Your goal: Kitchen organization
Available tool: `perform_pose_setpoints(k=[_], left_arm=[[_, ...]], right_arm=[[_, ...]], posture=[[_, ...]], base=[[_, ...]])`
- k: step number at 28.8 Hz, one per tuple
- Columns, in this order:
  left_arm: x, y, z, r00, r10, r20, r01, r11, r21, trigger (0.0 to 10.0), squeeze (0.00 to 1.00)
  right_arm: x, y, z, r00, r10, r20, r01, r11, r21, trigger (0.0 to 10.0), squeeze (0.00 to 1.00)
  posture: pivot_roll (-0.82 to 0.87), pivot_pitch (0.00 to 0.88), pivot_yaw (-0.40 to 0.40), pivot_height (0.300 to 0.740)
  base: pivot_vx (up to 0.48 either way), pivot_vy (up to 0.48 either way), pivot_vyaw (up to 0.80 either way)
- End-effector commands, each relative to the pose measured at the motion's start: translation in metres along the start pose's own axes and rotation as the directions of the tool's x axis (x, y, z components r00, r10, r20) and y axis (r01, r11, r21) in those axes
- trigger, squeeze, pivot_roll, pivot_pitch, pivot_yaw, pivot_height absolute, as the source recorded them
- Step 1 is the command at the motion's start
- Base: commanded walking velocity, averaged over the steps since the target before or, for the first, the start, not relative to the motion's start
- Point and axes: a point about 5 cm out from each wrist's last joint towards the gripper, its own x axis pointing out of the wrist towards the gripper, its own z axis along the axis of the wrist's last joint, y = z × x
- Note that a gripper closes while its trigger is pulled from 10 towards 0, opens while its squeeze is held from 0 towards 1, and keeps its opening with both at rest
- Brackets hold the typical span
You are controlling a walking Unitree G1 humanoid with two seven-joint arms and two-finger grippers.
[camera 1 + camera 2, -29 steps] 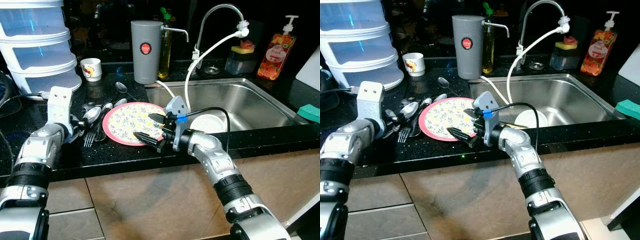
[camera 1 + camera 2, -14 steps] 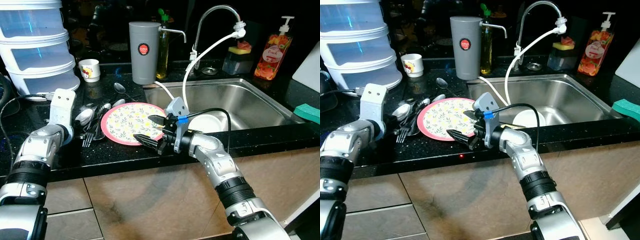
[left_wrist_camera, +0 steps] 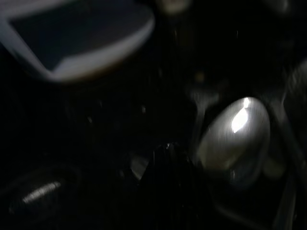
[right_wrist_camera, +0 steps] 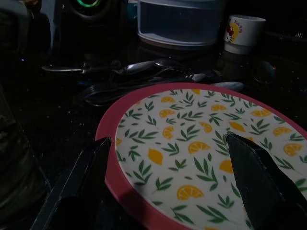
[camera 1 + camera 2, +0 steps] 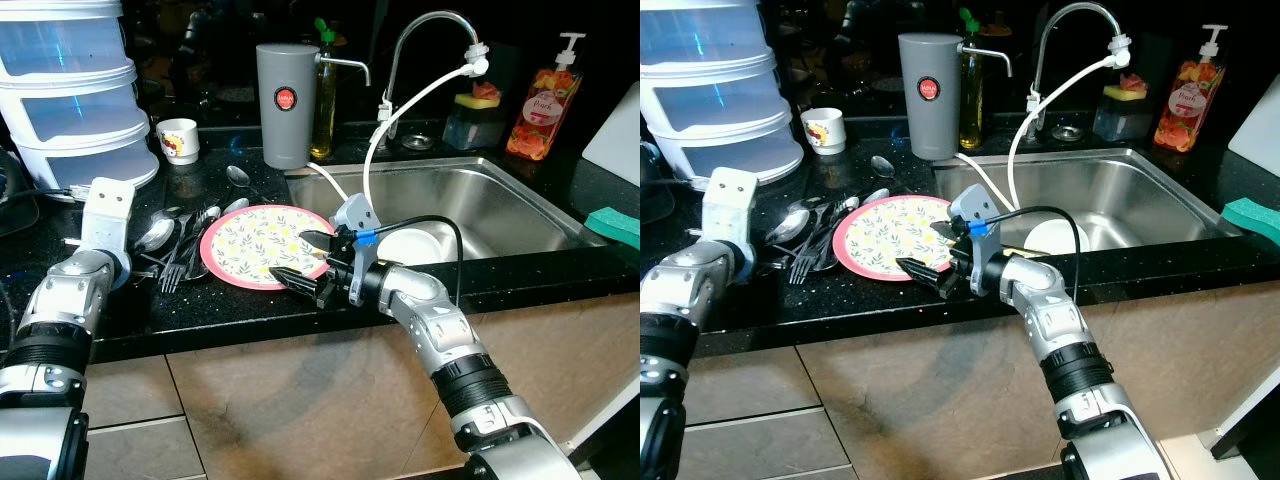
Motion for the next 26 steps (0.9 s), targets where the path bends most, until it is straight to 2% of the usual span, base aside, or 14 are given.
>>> perform_pose_setpoints(k=[1, 2, 3, 5, 8, 11, 12, 13, 15, 16, 17, 18, 21, 26], left_arm=[[-0.002, 0.008, 0.012, 0.998, 0.01, 0.058, -0.011, 1.0, 0.006, 0.0, 0.0], [-0.003, 0.001, 0.03, 0.983, -0.047, 0.178, 0.054, 0.998, -0.035, 0.0, 0.0], [-0.003, 0.001, 0.03, 0.983, -0.047, 0.178, 0.054, 0.998, -0.035, 0.0, 0.0], [-0.006, -0.008, 0.046, 0.955, -0.113, 0.274, 0.144, 0.985, -0.098, 0.0, 0.0], [-0.007, -0.019, 0.056, 0.922, -0.186, 0.338, 0.255, 0.951, -0.172, 0.0, 0.0], [-0.008, -0.023, 0.058, 0.907, -0.218, 0.36, 0.302, 0.933, -0.196, 0.0, 0.0], [-0.011, -0.033, 0.059, 0.871, -0.302, 0.388, 0.393, 0.901, -0.181, 0.0, 0.0], [-0.013, -0.04, 0.058, 0.85, -0.359, 0.385, 0.433, 0.893, -0.124, 0.0, 0.0], [-0.014, -0.045, 0.056, 0.839, -0.394, 0.376, 0.453, 0.888, -0.081, 0.0, 0.0], [-0.011, -0.043, 0.05, 0.875, -0.367, 0.316, 0.386, 0.922, 0.001, 0.0, 0.0], [-0.007, -0.038, 0.043, 0.915, -0.314, 0.255, 0.31, 0.949, 0.057, 8.1, 0.31], [-0.004, -0.032, 0.038, 0.942, -0.257, 0.216, 0.247, 0.966, 0.074, 10.0, 1.0], [-0.001, -0.018, 0.034, 0.973, -0.156, 0.17, 0.158, 0.987, 0.003, 10.0, 1.0], [-0.001, -0.01, 0.032, 0.984, -0.12, 0.131, 0.117, 0.993, 0.031, 10.0, 1.0]], right_arm=[[-0.001, -0.001, 0.003, 1.0, -0.012, 0.023, 0.011, 1.0, 0.014, 10.0, 0.0], [-0.001, -0.004, 0.006, 0.999, -0.03, 0.036, 0.03, 0.999, 0.023, 10.0, 0.0], [-0.001, -0.004, 0.006, 0.999, -0.03, 0.036, 0.03, 0.999, 0.023, 10.0, 0.0], [-0.001, -0.006, 0.009, 0.998, -0.045, 0.052, 0.043, 0.999, 0.032, 10.0, 0.0], [-0.001, -0.008, 0.013, 0.995, -0.063, 0.081, 0.059, 0.997, 0.053, 10.0, 0.0], [-0.001, -0.009, 0.015, 0.993, -0.072, 0.091, 0.066, 0.996, 0.06, 10.0, 0.0], [-0.001, -0.01, 0.016, 0.992, -0.077, 0.096, 0.071, 0.996, 0.062, 10.0, 0.0], [-0.001, -0.01, 0.017, 0.992, -0.079, 0.098, 0.073, 0.995, 0.062, 10.0, 0.0], [-0.001, -0.011, 0.017, 0.992, -0.08, 0.098, 0.074, 0.995, 0.061, 10.0, 0.0], [-0.002, -0.011, 0.017, 0.992, -0.08, 0.096, 0.074, 0.995, 0.059, 10.0, 0.0], [-0.002, -0.011, 0.017, 0.992, -0.078, 0.094, 0.073, 0.996, 0.059, 10.0, 0.0], [-0.003, -0.011, 0.016, 0.993, -0.076, 0.092, 0.07, 0.996, 0.058, 10.0, 0.0], [-0.003, -0.009, 0.015, 0.995, -0.061, 0.081, 0.056, 0.997, 0.054, 10.0, 0.0], [-0.004, -0.007, 0.014, 0.996, -0.045, 0.074, 0.041, 0.998, 0.055, 10.0, 0.0]], posture=[[0.09, 0.045, -0.026, 0.74], [0.09, 0.051, -0.023, 0.74], [0.09, 0.051, -0.023, 0.74], [0.09, 0.054, -0.023, 0.74], [0.09, 0.054, -0.023, 0.74], [0.09, 0.055, -0.02, 0.74], [0.09, 0.055, -0.02, 0.74], [0.09, 0.055, -0.02, 0.74], [0.08, 0.054, -0.018, 0.74], [0.09, 0.054, -0.018, 0.74], [0.09, 0.054, -0.018, 0.74], [0.09, 0.054, -0.018, 0.74], [0.09, 0.054, -0.018, 0.74], [0.09, 0.053, -0.016, 0.74]], base=[[0.0, 0.0, 0.0], [0.0, 0.0, 0.0], [0.0, 0.0, 0.0], [0.0, 0.0, 0.0], [0.0, 0.0, 0.0], [0.0, 0.0, 0.0], [0.0, 0.0, 0.0], [0.0, 0.0, 0.0], [0.0, 0.0, 0.0], [0.0, 0.0, 0.0], [0.0, 0.0, 0.0], [0.0, 0.0, 0.0], [0.0, 0.0, 0.0], [0.0, 0.0, 0.0]])
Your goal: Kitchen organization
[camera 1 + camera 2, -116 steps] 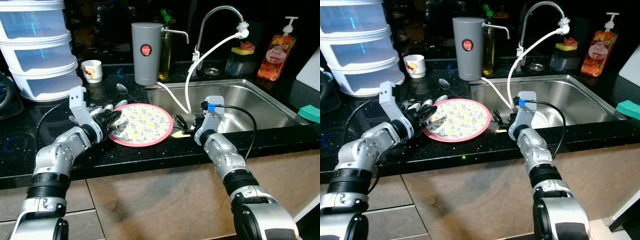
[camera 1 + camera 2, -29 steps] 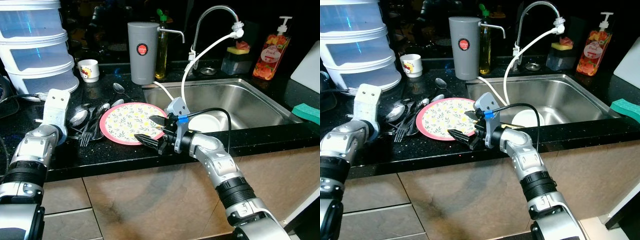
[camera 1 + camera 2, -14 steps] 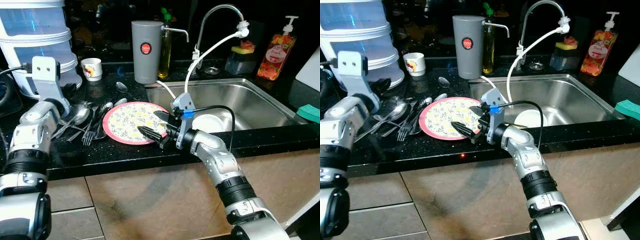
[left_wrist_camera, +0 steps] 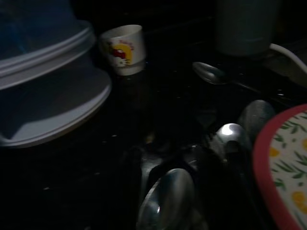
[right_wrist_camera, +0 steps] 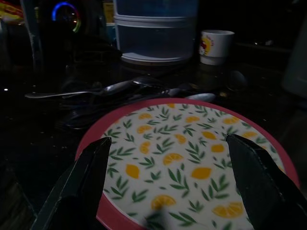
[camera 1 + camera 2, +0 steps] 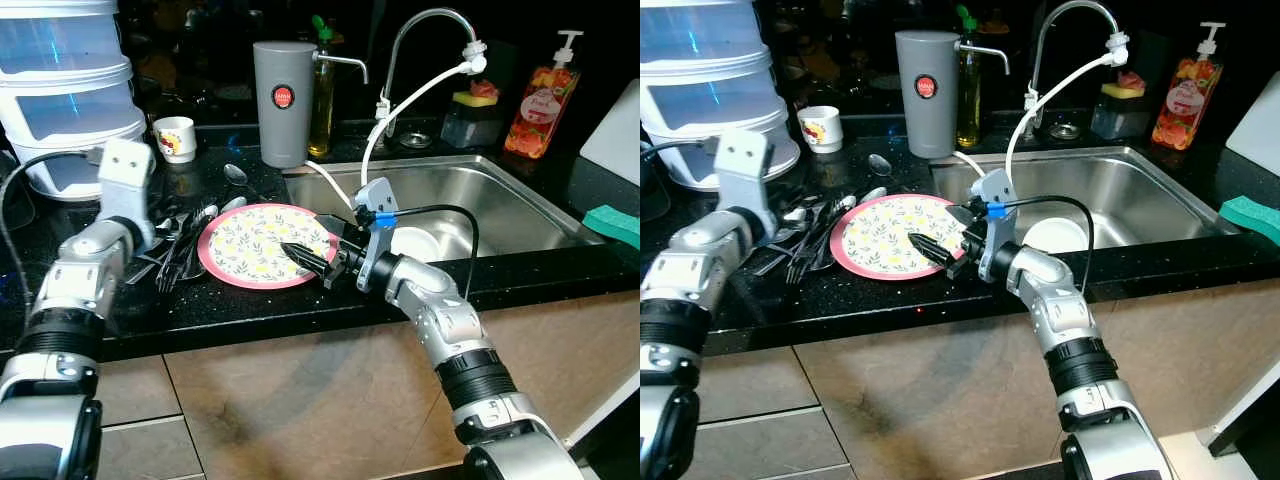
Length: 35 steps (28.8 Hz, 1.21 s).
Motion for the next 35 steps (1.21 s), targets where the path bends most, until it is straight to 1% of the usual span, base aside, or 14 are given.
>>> perform_pose_setpoints(k=[1, 2, 5, 6, 8, 10, 14, 16, 17, 21, 27, 31, 32, 35], left_arm=[[-0.001, 0.006, 0.0, 0.999, 0.027, -0.032, -0.026, 0.999, 0.032, 10.0, 1.0], [-0.003, 0.013, -0.004, 0.994, 0.08, -0.078, -0.074, 0.994, 0.083, 10.0, 1.0], [-0.005, 0.017, -0.006, 0.989, 0.104, -0.102, -0.094, 0.991, 0.098, 10.0, 1.0], [-0.006, 0.022, -0.011, 0.983, 0.112, -0.148, -0.102, 0.992, 0.077, 10.0, 1.0], [-0.006, 0.022, -0.011, 0.983, 0.112, -0.148, -0.102, 0.992, 0.077, 10.0, 1.0], [-0.006, 0.022, -0.022, 0.973, 0.069, -0.222, -0.065, 0.998, 0.023, 10.0, 1.0], [-0.006, 0.023, -0.03, 0.964, 0.059, -0.26, -0.065, 0.998, -0.013, 10.0, 1.0], [-0.007, 0.021, -0.038, 0.952, 0.015, -0.304, -0.03, 0.998, -0.046, 10.0, 1.0], [-0.007, 0.019, -0.043, 0.942, -0.018, -0.336, 0.002, 0.999, -0.049, 10.0, 0.0], [-0.008, 0.018, -0.048, 0.927, -0.038, -0.372, 0.024, 0.999, -0.042, 10.0, 0.0], [-0.011, 0.023, -0.058, 0.886, -0.04, -0.461, 0.058, 0.998, 0.025, 10.0, 0.0], [-0.012, 0.024, -0.059, 0.879, -0.038, -0.475, 0.064, 0.997, 0.039, 10.0, 0.0], [-0.012, 0.025, -0.061, 0.873, -0.041, -0.486, 0.074, 0.996, 0.048, 0.0, 0.0], [-0.012, 0.025, -0.062, 0.871, -0.041, -0.49, 0.076, 0.996, 0.053, 0.0, 0.0]], right_arm=[[0.001, 0.003, 0.002, 1.0, 0.022, 0.006, -0.022, 1.0, 0.003, 10.0, 0.0], [0.001, 0.005, 0.0, 1.0, 0.031, 0.001, -0.031, 1.0, 0.001, 10.0, 0.0], [0.001, 0.006, 0.0, 0.999, 0.036, -0.001, -0.036, 0.999, 0.002, 10.0, 0.0], [0.001, 0.007, 0.0, 0.999, 0.047, -0.006, -0.047, 0.999, 0.0, 10.0, 0.0], [0.001, 0.007, 0.0, 0.999, 0.047, -0.006, -0.047, 0.999, 0.0, 10.0, 0.0], [0.002, 0.008, 0.0, 0.998, 0.063, -0.019, -0.064, 0.998, -0.008, 10.0, 0.0], [0.002, 0.01, -0.001, 0.997, 0.076, -0.028, -0.076, 0.997, -0.016, 10.0, 0.0], [0.003, 0.012, -0.001, 0.996, 0.087, -0.034, -0.088, 0.996, -0.021, 10.0, 0.0], [0.003, 0.013, -0.001, 0.995, 0.095, -0.039, -0.096, 0.995, -0.025, 10.0, 0.0], [0.003, 0.014, -0.002, 0.994, 0.104, -0.045, -0.106, 0.994, -0.03, 10.0, 0.0], [0.003, 0.016, -0.002, 0.992, 0.115, -0.05, -0.117, 0.993, -0.027, 10.0, 0.0], [0.003, 0.016, -0.002, 0.992, 0.116, -0.051, -0.117, 0.993, -0.026, 10.0, 0.0], [0.003, 0.016, -0.003, 0.992, 0.116, -0.052, -0.118, 0.993, -0.023, 10.0, 0.0], [0.002, 0.016, -0.003, 0.992, 0.115, -0.053, -0.116, 0.993, -0.02, 10.0, 0.0]], posture=[[0.09, 0.053, -0.016, 0.74], [0.09, 0.053, -0.016, 0.74], [0.09, 0.052, -0.017, 0.74], [0.09, 0.054, -0.018, 0.74], [0.09, 0.054, -0.018, 0.74], [0.09, 0.053, -0.02, 0.74], [0.09, 0.057, -0.022, 0.74], [0.09, 0.057, -0.022, 0.74], [0.09, 0.059, -0.024, 0.74], [0.08, 0.059, -0.023, 0.74], [0.08, 0.06, -0.022, 0.74], [0.08, 0.061, -0.022, 0.74], [0.08, 0.064, -0.022, 0.74], [0.08, 0.063, -0.022, 0.74]], base=[[0.0, 0.0, 0.0], [0.0, 0.0, 0.0], [0.0, 0.0, 0.0], [0.0, 0.0, 0.0], [0.0, 0.0, 0.0], [0.0, 0.0, 0.0], [0.0, 0.0, 0.0], [0.0, 0.0, 0.0], [0.0, 0.0, 0.0], [0.0, 0.0, 0.0], [0.0, 0.0, 0.0], [0.0, 0.0, 0.0], [0.0, 0.0, 0.0], [0.0, 0.0, 0.0]])
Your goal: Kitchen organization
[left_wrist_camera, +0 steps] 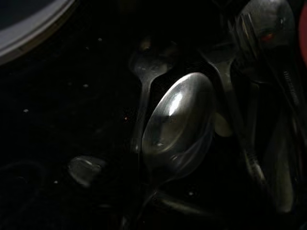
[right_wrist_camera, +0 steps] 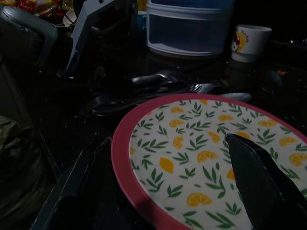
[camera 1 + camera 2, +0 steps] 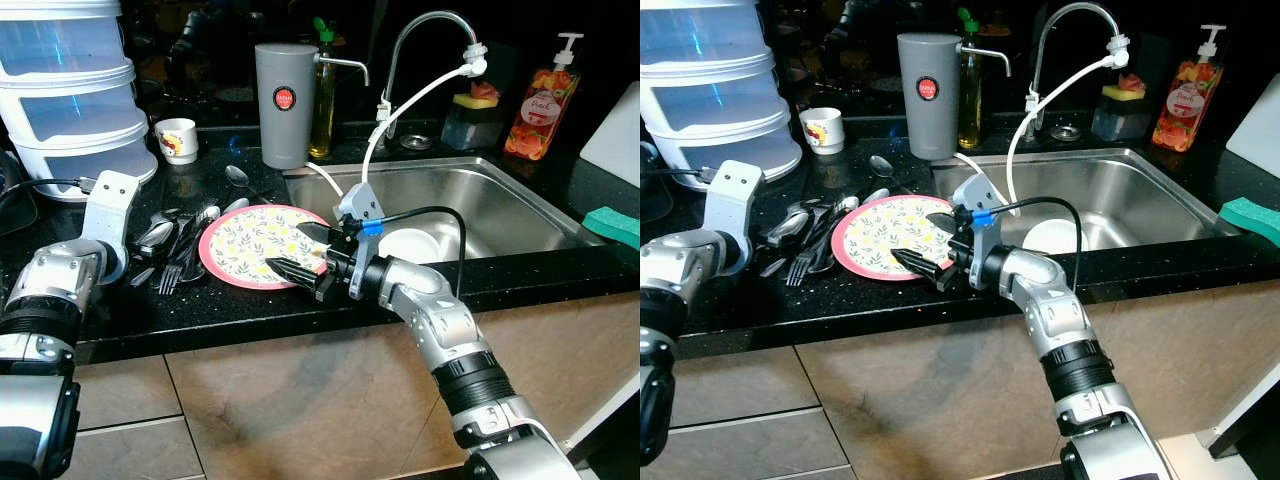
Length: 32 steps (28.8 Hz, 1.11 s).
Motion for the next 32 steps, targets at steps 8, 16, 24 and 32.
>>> perform_pose_setpoints(k=[8, 16, 24, 32], left_arm=[[0.0, 0.012, -0.02, 0.993, 0.059, -0.104, -0.057, 0.998, 0.016, 0.0, 0.0], [0.001, 0.012, -0.016, 0.996, 0.075, -0.053, -0.075, 0.997, -0.004, 0.0, 0.0], [-0.001, 0.003, 0.028, 0.972, 0.029, 0.235, 0.005, 0.99, -0.142, 0.0, 0.0], [-0.016, -0.003, 0.074, 0.867, 0.005, 0.498, 0.135, 0.96, -0.244, 0.0, 0.0]], right_arm=[[-0.002, 0.0, -0.003, 1.0, -0.008, -0.01, 0.008, 1.0, 0.019, 10.0, 0.0], [-0.003, -0.001, -0.005, 1.0, -0.022, -0.016, 0.022, 0.999, 0.025, 10.0, 0.0], [-0.004, -0.007, -0.003, 0.997, -0.072, -0.003, 0.072, 0.997, 0.03, 10.0, 0.0], [-0.006, -0.01, 0.0, 0.995, -0.096, 0.015, 0.095, 0.995, 0.039, 10.0, 0.0]], posture=[[0.08, 0.064, -0.022, 0.74], [0.08, 0.064, -0.024, 0.74], [0.08, 0.058, -0.022, 0.74], [0.08, 0.05, -0.022, 0.74]], base=[[0.0, 0.0, 0.0], [0.0, 0.0, 0.0], [0.0, 0.0, 0.0], [0.0, 0.0, 0.0]])
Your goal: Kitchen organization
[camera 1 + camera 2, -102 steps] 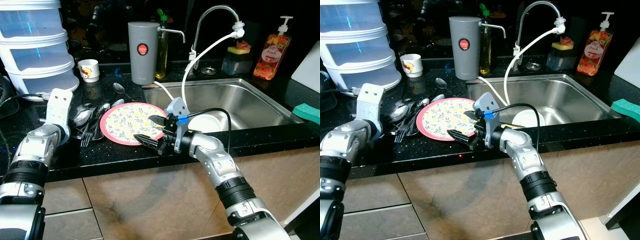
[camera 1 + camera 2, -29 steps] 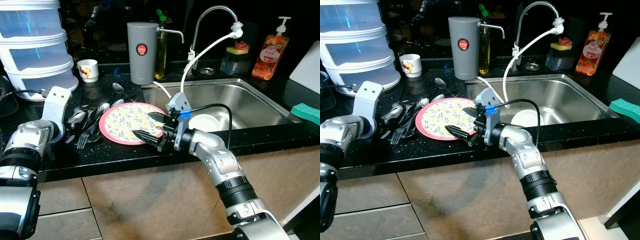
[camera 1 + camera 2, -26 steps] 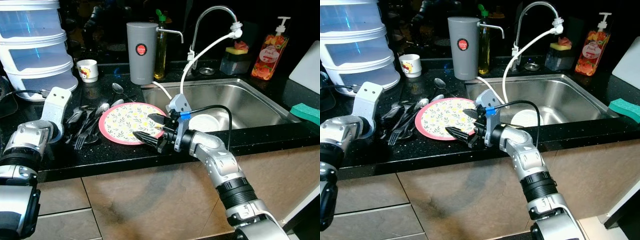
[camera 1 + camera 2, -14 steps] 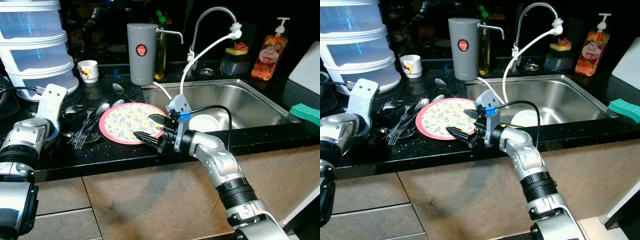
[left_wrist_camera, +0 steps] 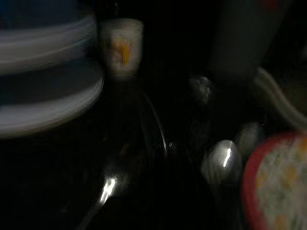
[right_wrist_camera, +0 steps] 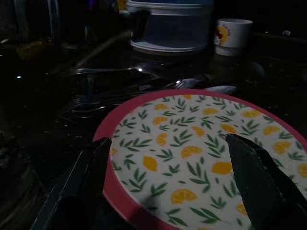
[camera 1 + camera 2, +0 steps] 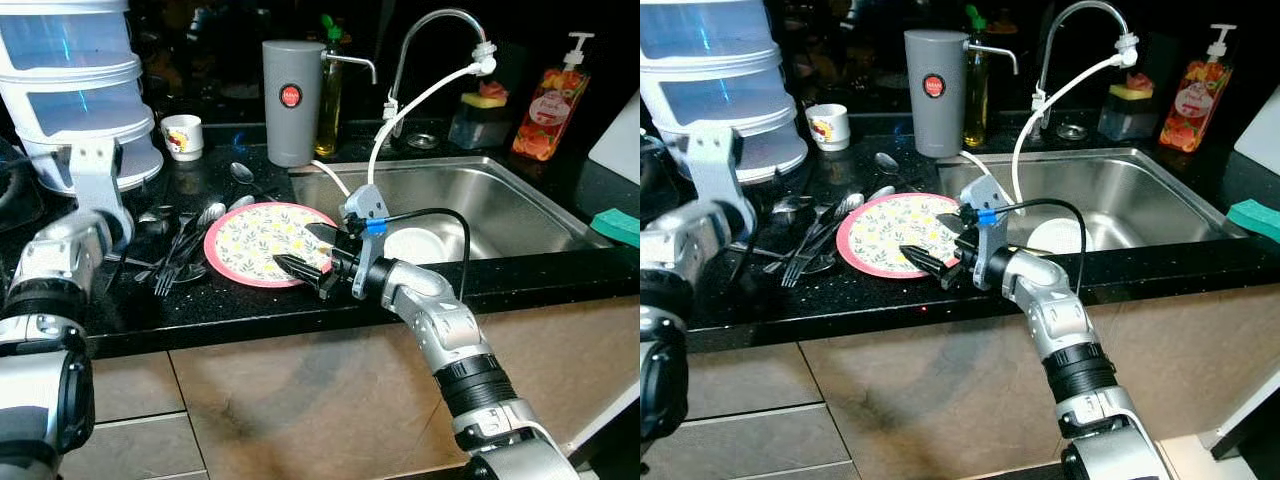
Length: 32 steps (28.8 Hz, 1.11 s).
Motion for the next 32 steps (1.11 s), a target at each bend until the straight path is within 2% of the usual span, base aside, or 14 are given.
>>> perform_pose_setpoints(k=[1, 3, 4, 6, 7, 8, 13, 14, 21, 24, 25, 26, 27, 32], left_arm=[[0.002, -0.014, 0.018, 0.991, -0.088, 0.105, 0.093, 0.995, -0.038, 0.0, 0.0], [0.001, -0.022, 0.026, 0.973, -0.159, 0.167, 0.172, 0.983, -0.065, 0.0, 0.0], [-0.005, -0.044, 0.04, 0.888, -0.336, 0.313, 0.393, 0.909, -0.14, 0.0, 0.0], [-0.01, -0.056, 0.043, 0.822, -0.423, 0.381, 0.512, 0.842, -0.17, 0.0, 0.0], [-0.01, -0.056, 0.043, 0.822, -0.423, 0.381, 0.512, 0.842, -0.17, 0.0, 0.0], [-0.015, -0.071, 0.035, 0.757, -0.533, 0.378, 0.628, 0.753, -0.197, 0.0, 0.0], [-0.023, -0.085, 0.027, 0.693, -0.624, 0.362, 0.713, 0.668, -0.213, 0.0, 0.0], [-0.029, -0.093, 0.019, 0.659, -0.676, 0.33, 0.749, 0.629, -0.209, 0.0, 0.0], [-0.04, -0.1, 0.004, 0.624, -0.717, 0.311, 0.781, 0.577, -0.239, 0.0, 0.0], [-0.051, -0.105, 0.006, 0.577, -0.734, 0.36, 0.816, 0.496, -0.297, 0.0, 0.0], [-0.051, -0.105, 0.006, 0.577, -0.734, 0.36, 0.816, 0.496, -0.297, 0.0, 0.0], [-0.055, -0.107, 0.005, 0.563, -0.74, 0.368, 0.825, 0.474, -0.308, 0.0, 0.0], [-0.057, -0.109, 0.005, 0.554, -0.744, 0.374, 0.83, 0.458, -0.318, 0.0, 0.0], [-0.064, -0.116, 0.004, 0.512, -0.757, 0.406, 0.853, 0.393, -0.343, 0.0, 0.0]], right_arm=[[0.0, -0.003, 0.001, 1.0, -0.01, 0.009, 0.01, 1.0, 0.015, 10.0, 0.0], [0.0, -0.002, 0.002, 1.0, -0.01, 0.014, 0.01, 1.0, 0.018, 10.0, 0.0], [0.002, -0.002, 0.008, 0.998, -0.017, 0.06, 0.014, 0.999, 0.052, 10.0, 0.0], [0.004, -0.003, 0.016, 0.993, -0.038, 0.112, 0.028, 0.996, 0.09, 10.0, 0.0], [0.004, -0.003, 0.016, 0.993, -0.038, 0.112, 0.028, 0.996, 0.09, 10.0, 0.0], [0.006, -0.008, 0.031, 0.972, -0.107, 0.21, 0.076, 0.986, 0.148, 10.0, 0.0], [0.005, -0.013, 0.041, 0.943, -0.175, 0.283, 0.117, 0.971, 0.209, 10.0, 0.0], [0.004, -0.017, 0.047, 0.918, -0.221, 0.328, 0.139, 0.957, 0.256, 10.0, 1.0], [0.002, -0.019, 0.053, 0.88, -0.286, 0.379, 0.155, 0.928, 0.34, 10.0, 1.0], [0.008, -0.013, 0.051, 0.881, -0.291, 0.372, 0.132, 0.908, 0.397, 10.0, 1.0], [0.008, -0.013, 0.051, 0.881, -0.291, 0.372, 0.132, 0.908, 0.397, 10.0, 1.0], [0.01, -0.011, 0.05, 0.881, -0.294, 0.37, 0.121, 0.898, 0.423, 10.0, 0.42], [0.011, -0.009, 0.05, 0.88, -0.294, 0.373, 0.108, 0.888, 0.447, 10.0, 0.0], [0.014, -0.008, 0.049, 0.877, -0.305, 0.37, 0.074, 0.848, 0.525, 10.0, 0.0]], posture=[[0.08, 0.05, -0.022, 0.74], [0.08, 0.048, -0.023, 0.74], [0.08, 0.048, -0.023, 0.74], [0.08, 0.048, -0.023, 0.74], [0.08, 0.048, -0.023, 0.74], [0.08, 0.048, -0.023, 0.74], [0.08, 0.053, -0.018, 0.74], [0.08, 0.053, -0.018, 0.74], [0.08, 0.061, -0.014, 0.74], [0.09, 0.066, -0.015, 0.74], [0.09, 0.066, -0.015, 0.74], [0.09, 0.066, -0.015, 0.74], [0.09, 0.069, -0.014, 0.74], [0.09, 0.069, -0.014, 0.74]], base=[[0.0, 0.0, 0.0], [0.0, 0.0, 0.0], [0.0, 0.0, 0.0], [0.0, 0.0, 0.0], [0.0, 0.0, 0.0], [0.0, 0.0, 0.0], [0.0, 0.0, 0.0], [0.0, 0.0, 0.0], [0.0, 0.0, 0.0], [0.0, 0.0, 0.0], [0.0, 0.0, 0.0], [0.0, 0.0, 0.0], [0.0, 0.0, 0.0], [0.0, 0.0, 0.0]])
